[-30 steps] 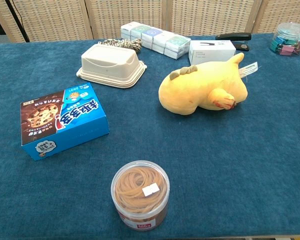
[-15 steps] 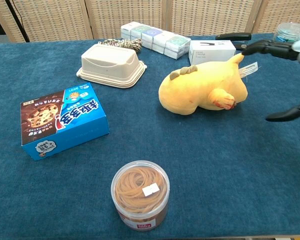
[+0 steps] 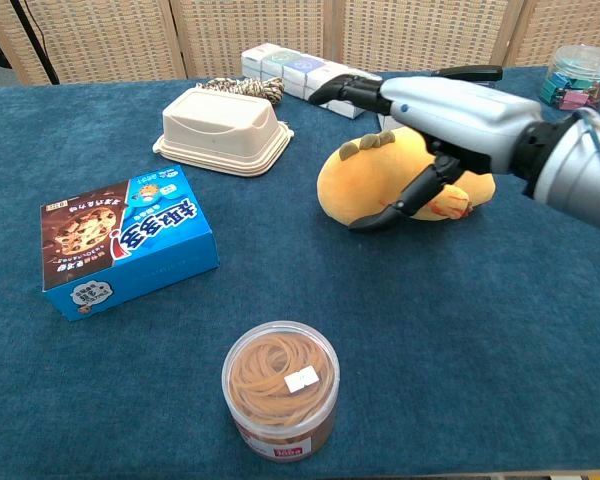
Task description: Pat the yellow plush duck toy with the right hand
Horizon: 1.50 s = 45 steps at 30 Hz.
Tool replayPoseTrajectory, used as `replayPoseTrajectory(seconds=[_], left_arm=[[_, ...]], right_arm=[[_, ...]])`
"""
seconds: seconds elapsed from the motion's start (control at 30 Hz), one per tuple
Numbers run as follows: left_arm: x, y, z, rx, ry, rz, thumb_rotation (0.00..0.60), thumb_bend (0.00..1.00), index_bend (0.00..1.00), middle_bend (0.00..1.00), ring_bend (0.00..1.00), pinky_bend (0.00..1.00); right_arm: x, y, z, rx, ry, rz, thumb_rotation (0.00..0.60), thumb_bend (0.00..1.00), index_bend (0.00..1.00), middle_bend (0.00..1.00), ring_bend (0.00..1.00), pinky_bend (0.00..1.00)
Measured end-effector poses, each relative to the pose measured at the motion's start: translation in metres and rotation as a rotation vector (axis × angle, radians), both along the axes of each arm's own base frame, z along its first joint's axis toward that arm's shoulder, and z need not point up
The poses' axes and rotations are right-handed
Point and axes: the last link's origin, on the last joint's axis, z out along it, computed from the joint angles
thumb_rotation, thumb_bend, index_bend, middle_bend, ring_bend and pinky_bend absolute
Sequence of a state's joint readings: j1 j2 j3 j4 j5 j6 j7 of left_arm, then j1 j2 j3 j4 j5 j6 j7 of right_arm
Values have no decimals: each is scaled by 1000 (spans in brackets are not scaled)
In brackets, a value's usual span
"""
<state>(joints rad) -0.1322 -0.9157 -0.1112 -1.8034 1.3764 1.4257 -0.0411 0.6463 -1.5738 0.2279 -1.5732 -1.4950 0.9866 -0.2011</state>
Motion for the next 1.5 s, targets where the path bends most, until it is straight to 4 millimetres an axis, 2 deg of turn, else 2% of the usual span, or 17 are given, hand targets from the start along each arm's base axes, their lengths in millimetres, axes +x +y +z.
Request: replayPoseTrajectory(seconds=[0.27, 0.47, 0.57, 0.7, 1.0, 1.27, 1.33, 1.37, 1.43, 1.5], left_arm=[[-3, 2, 3, 1, -12, 14, 600, 0, 0, 0, 0, 0], [-5, 2, 5, -4, -18, 19, 600, 0, 0, 0, 0, 0], [-7, 1, 6, -2, -21, 22, 600, 0, 0, 0, 0, 0], [-9, 1, 8, -1, -24, 30, 600, 0, 0, 0, 0, 0], [-9, 1, 8, -4, -38, 32, 600, 0, 0, 0, 0, 0], [-10, 0, 9, -5, -42, 34, 600, 0, 0, 0, 0, 0], [-10, 0, 9, -6, -42, 34, 600, 0, 0, 0, 0, 0], [-10, 0, 9, -6, -43, 34, 600, 0, 0, 0, 0, 0], [-10, 0, 9, -7, -42, 33, 600, 0, 0, 0, 0, 0], [-10, 1, 8, -7, -42, 32, 600, 0, 0, 0, 0, 0]], right_arm=[[32, -25, -46, -1, 24, 12, 448, 0, 0, 0, 0, 0], [43, -49, -68, -50, 58, 0, 446, 0, 0, 0, 0, 0], [44, -60, -74, -81, 77, -7, 444, 0, 0, 0, 0, 0], [46, -63, -80, -82, 60, -21, 451, 0, 0, 0, 0, 0], [45, -71, -89, -104, 72, -20, 509, 0, 0, 0, 0, 0], [27, -77, -89, -102, 68, -76, 521, 0, 0, 0, 0, 0], [22, -79, -87, -99, 61, -95, 511, 0, 0, 0, 0, 0], [19, -80, -85, -95, 53, -109, 487, 0, 0, 0, 0, 0], [13, -81, -81, -90, 36, -131, 386, 0, 6, 0, 0, 0], [7, -83, -76, -93, 13, -158, 216, 0, 34, 0, 0, 0]])
